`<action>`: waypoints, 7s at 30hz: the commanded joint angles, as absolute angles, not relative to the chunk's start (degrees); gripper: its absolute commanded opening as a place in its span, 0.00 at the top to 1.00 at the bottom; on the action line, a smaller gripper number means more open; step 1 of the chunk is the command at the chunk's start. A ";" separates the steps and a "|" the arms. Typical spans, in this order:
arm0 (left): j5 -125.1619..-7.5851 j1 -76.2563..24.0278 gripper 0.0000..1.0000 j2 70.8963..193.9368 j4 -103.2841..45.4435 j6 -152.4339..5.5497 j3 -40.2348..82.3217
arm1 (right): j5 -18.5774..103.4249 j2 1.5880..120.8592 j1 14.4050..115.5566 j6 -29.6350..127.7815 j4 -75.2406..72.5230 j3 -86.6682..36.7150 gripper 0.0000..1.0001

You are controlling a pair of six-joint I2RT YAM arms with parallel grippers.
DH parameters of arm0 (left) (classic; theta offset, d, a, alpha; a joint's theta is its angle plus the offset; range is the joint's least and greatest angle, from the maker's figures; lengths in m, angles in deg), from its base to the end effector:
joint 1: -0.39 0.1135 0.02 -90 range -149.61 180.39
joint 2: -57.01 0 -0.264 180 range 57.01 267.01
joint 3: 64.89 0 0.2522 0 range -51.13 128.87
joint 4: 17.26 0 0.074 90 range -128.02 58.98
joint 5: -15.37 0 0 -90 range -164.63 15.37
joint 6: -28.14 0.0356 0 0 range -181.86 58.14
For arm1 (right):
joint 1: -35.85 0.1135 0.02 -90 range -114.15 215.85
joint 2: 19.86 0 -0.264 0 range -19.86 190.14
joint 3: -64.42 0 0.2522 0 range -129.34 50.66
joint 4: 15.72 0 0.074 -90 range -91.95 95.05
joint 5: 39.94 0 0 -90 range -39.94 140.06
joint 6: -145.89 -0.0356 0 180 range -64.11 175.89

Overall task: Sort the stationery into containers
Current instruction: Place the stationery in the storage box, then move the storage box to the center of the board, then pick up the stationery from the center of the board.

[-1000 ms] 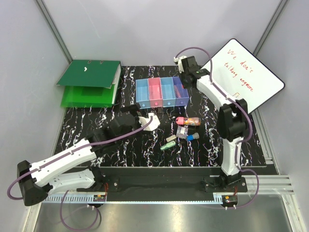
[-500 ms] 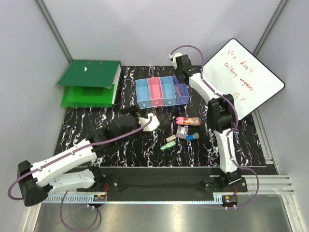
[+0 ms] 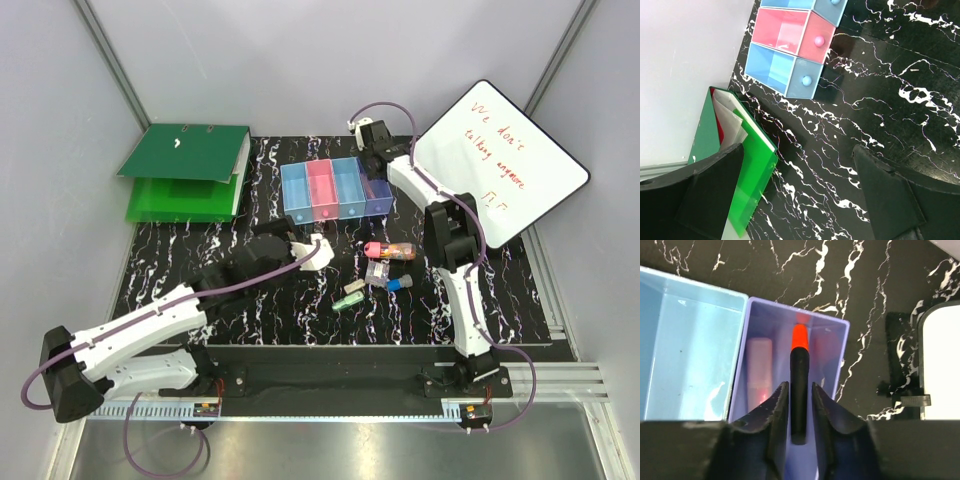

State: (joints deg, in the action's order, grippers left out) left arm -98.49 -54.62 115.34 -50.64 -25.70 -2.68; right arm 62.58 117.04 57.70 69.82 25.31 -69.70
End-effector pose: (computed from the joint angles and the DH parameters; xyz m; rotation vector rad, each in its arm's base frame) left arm 0.1413 -0.1767 0.3028 1.2751 1.5996 0.2293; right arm 0.5070 0.1950 0.2064 -0.6088 2.2388 -0.1854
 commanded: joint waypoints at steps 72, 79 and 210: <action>-97.13 -30.99 0.01 137.43 -60.12 -35.76 17.25 | 39.70 96.86 57.56 124.80 29.77 -45.41 0.41; -96.87 -29.76 0.01 138.13 -58.89 -34.35 17.43 | 39.43 98.27 58.62 126.64 29.77 -43.91 0.55; -92.04 -28.35 0.01 140.24 -64.25 -30.05 29.56 | 32.84 79.73 52.38 124.53 27.31 -6.91 0.91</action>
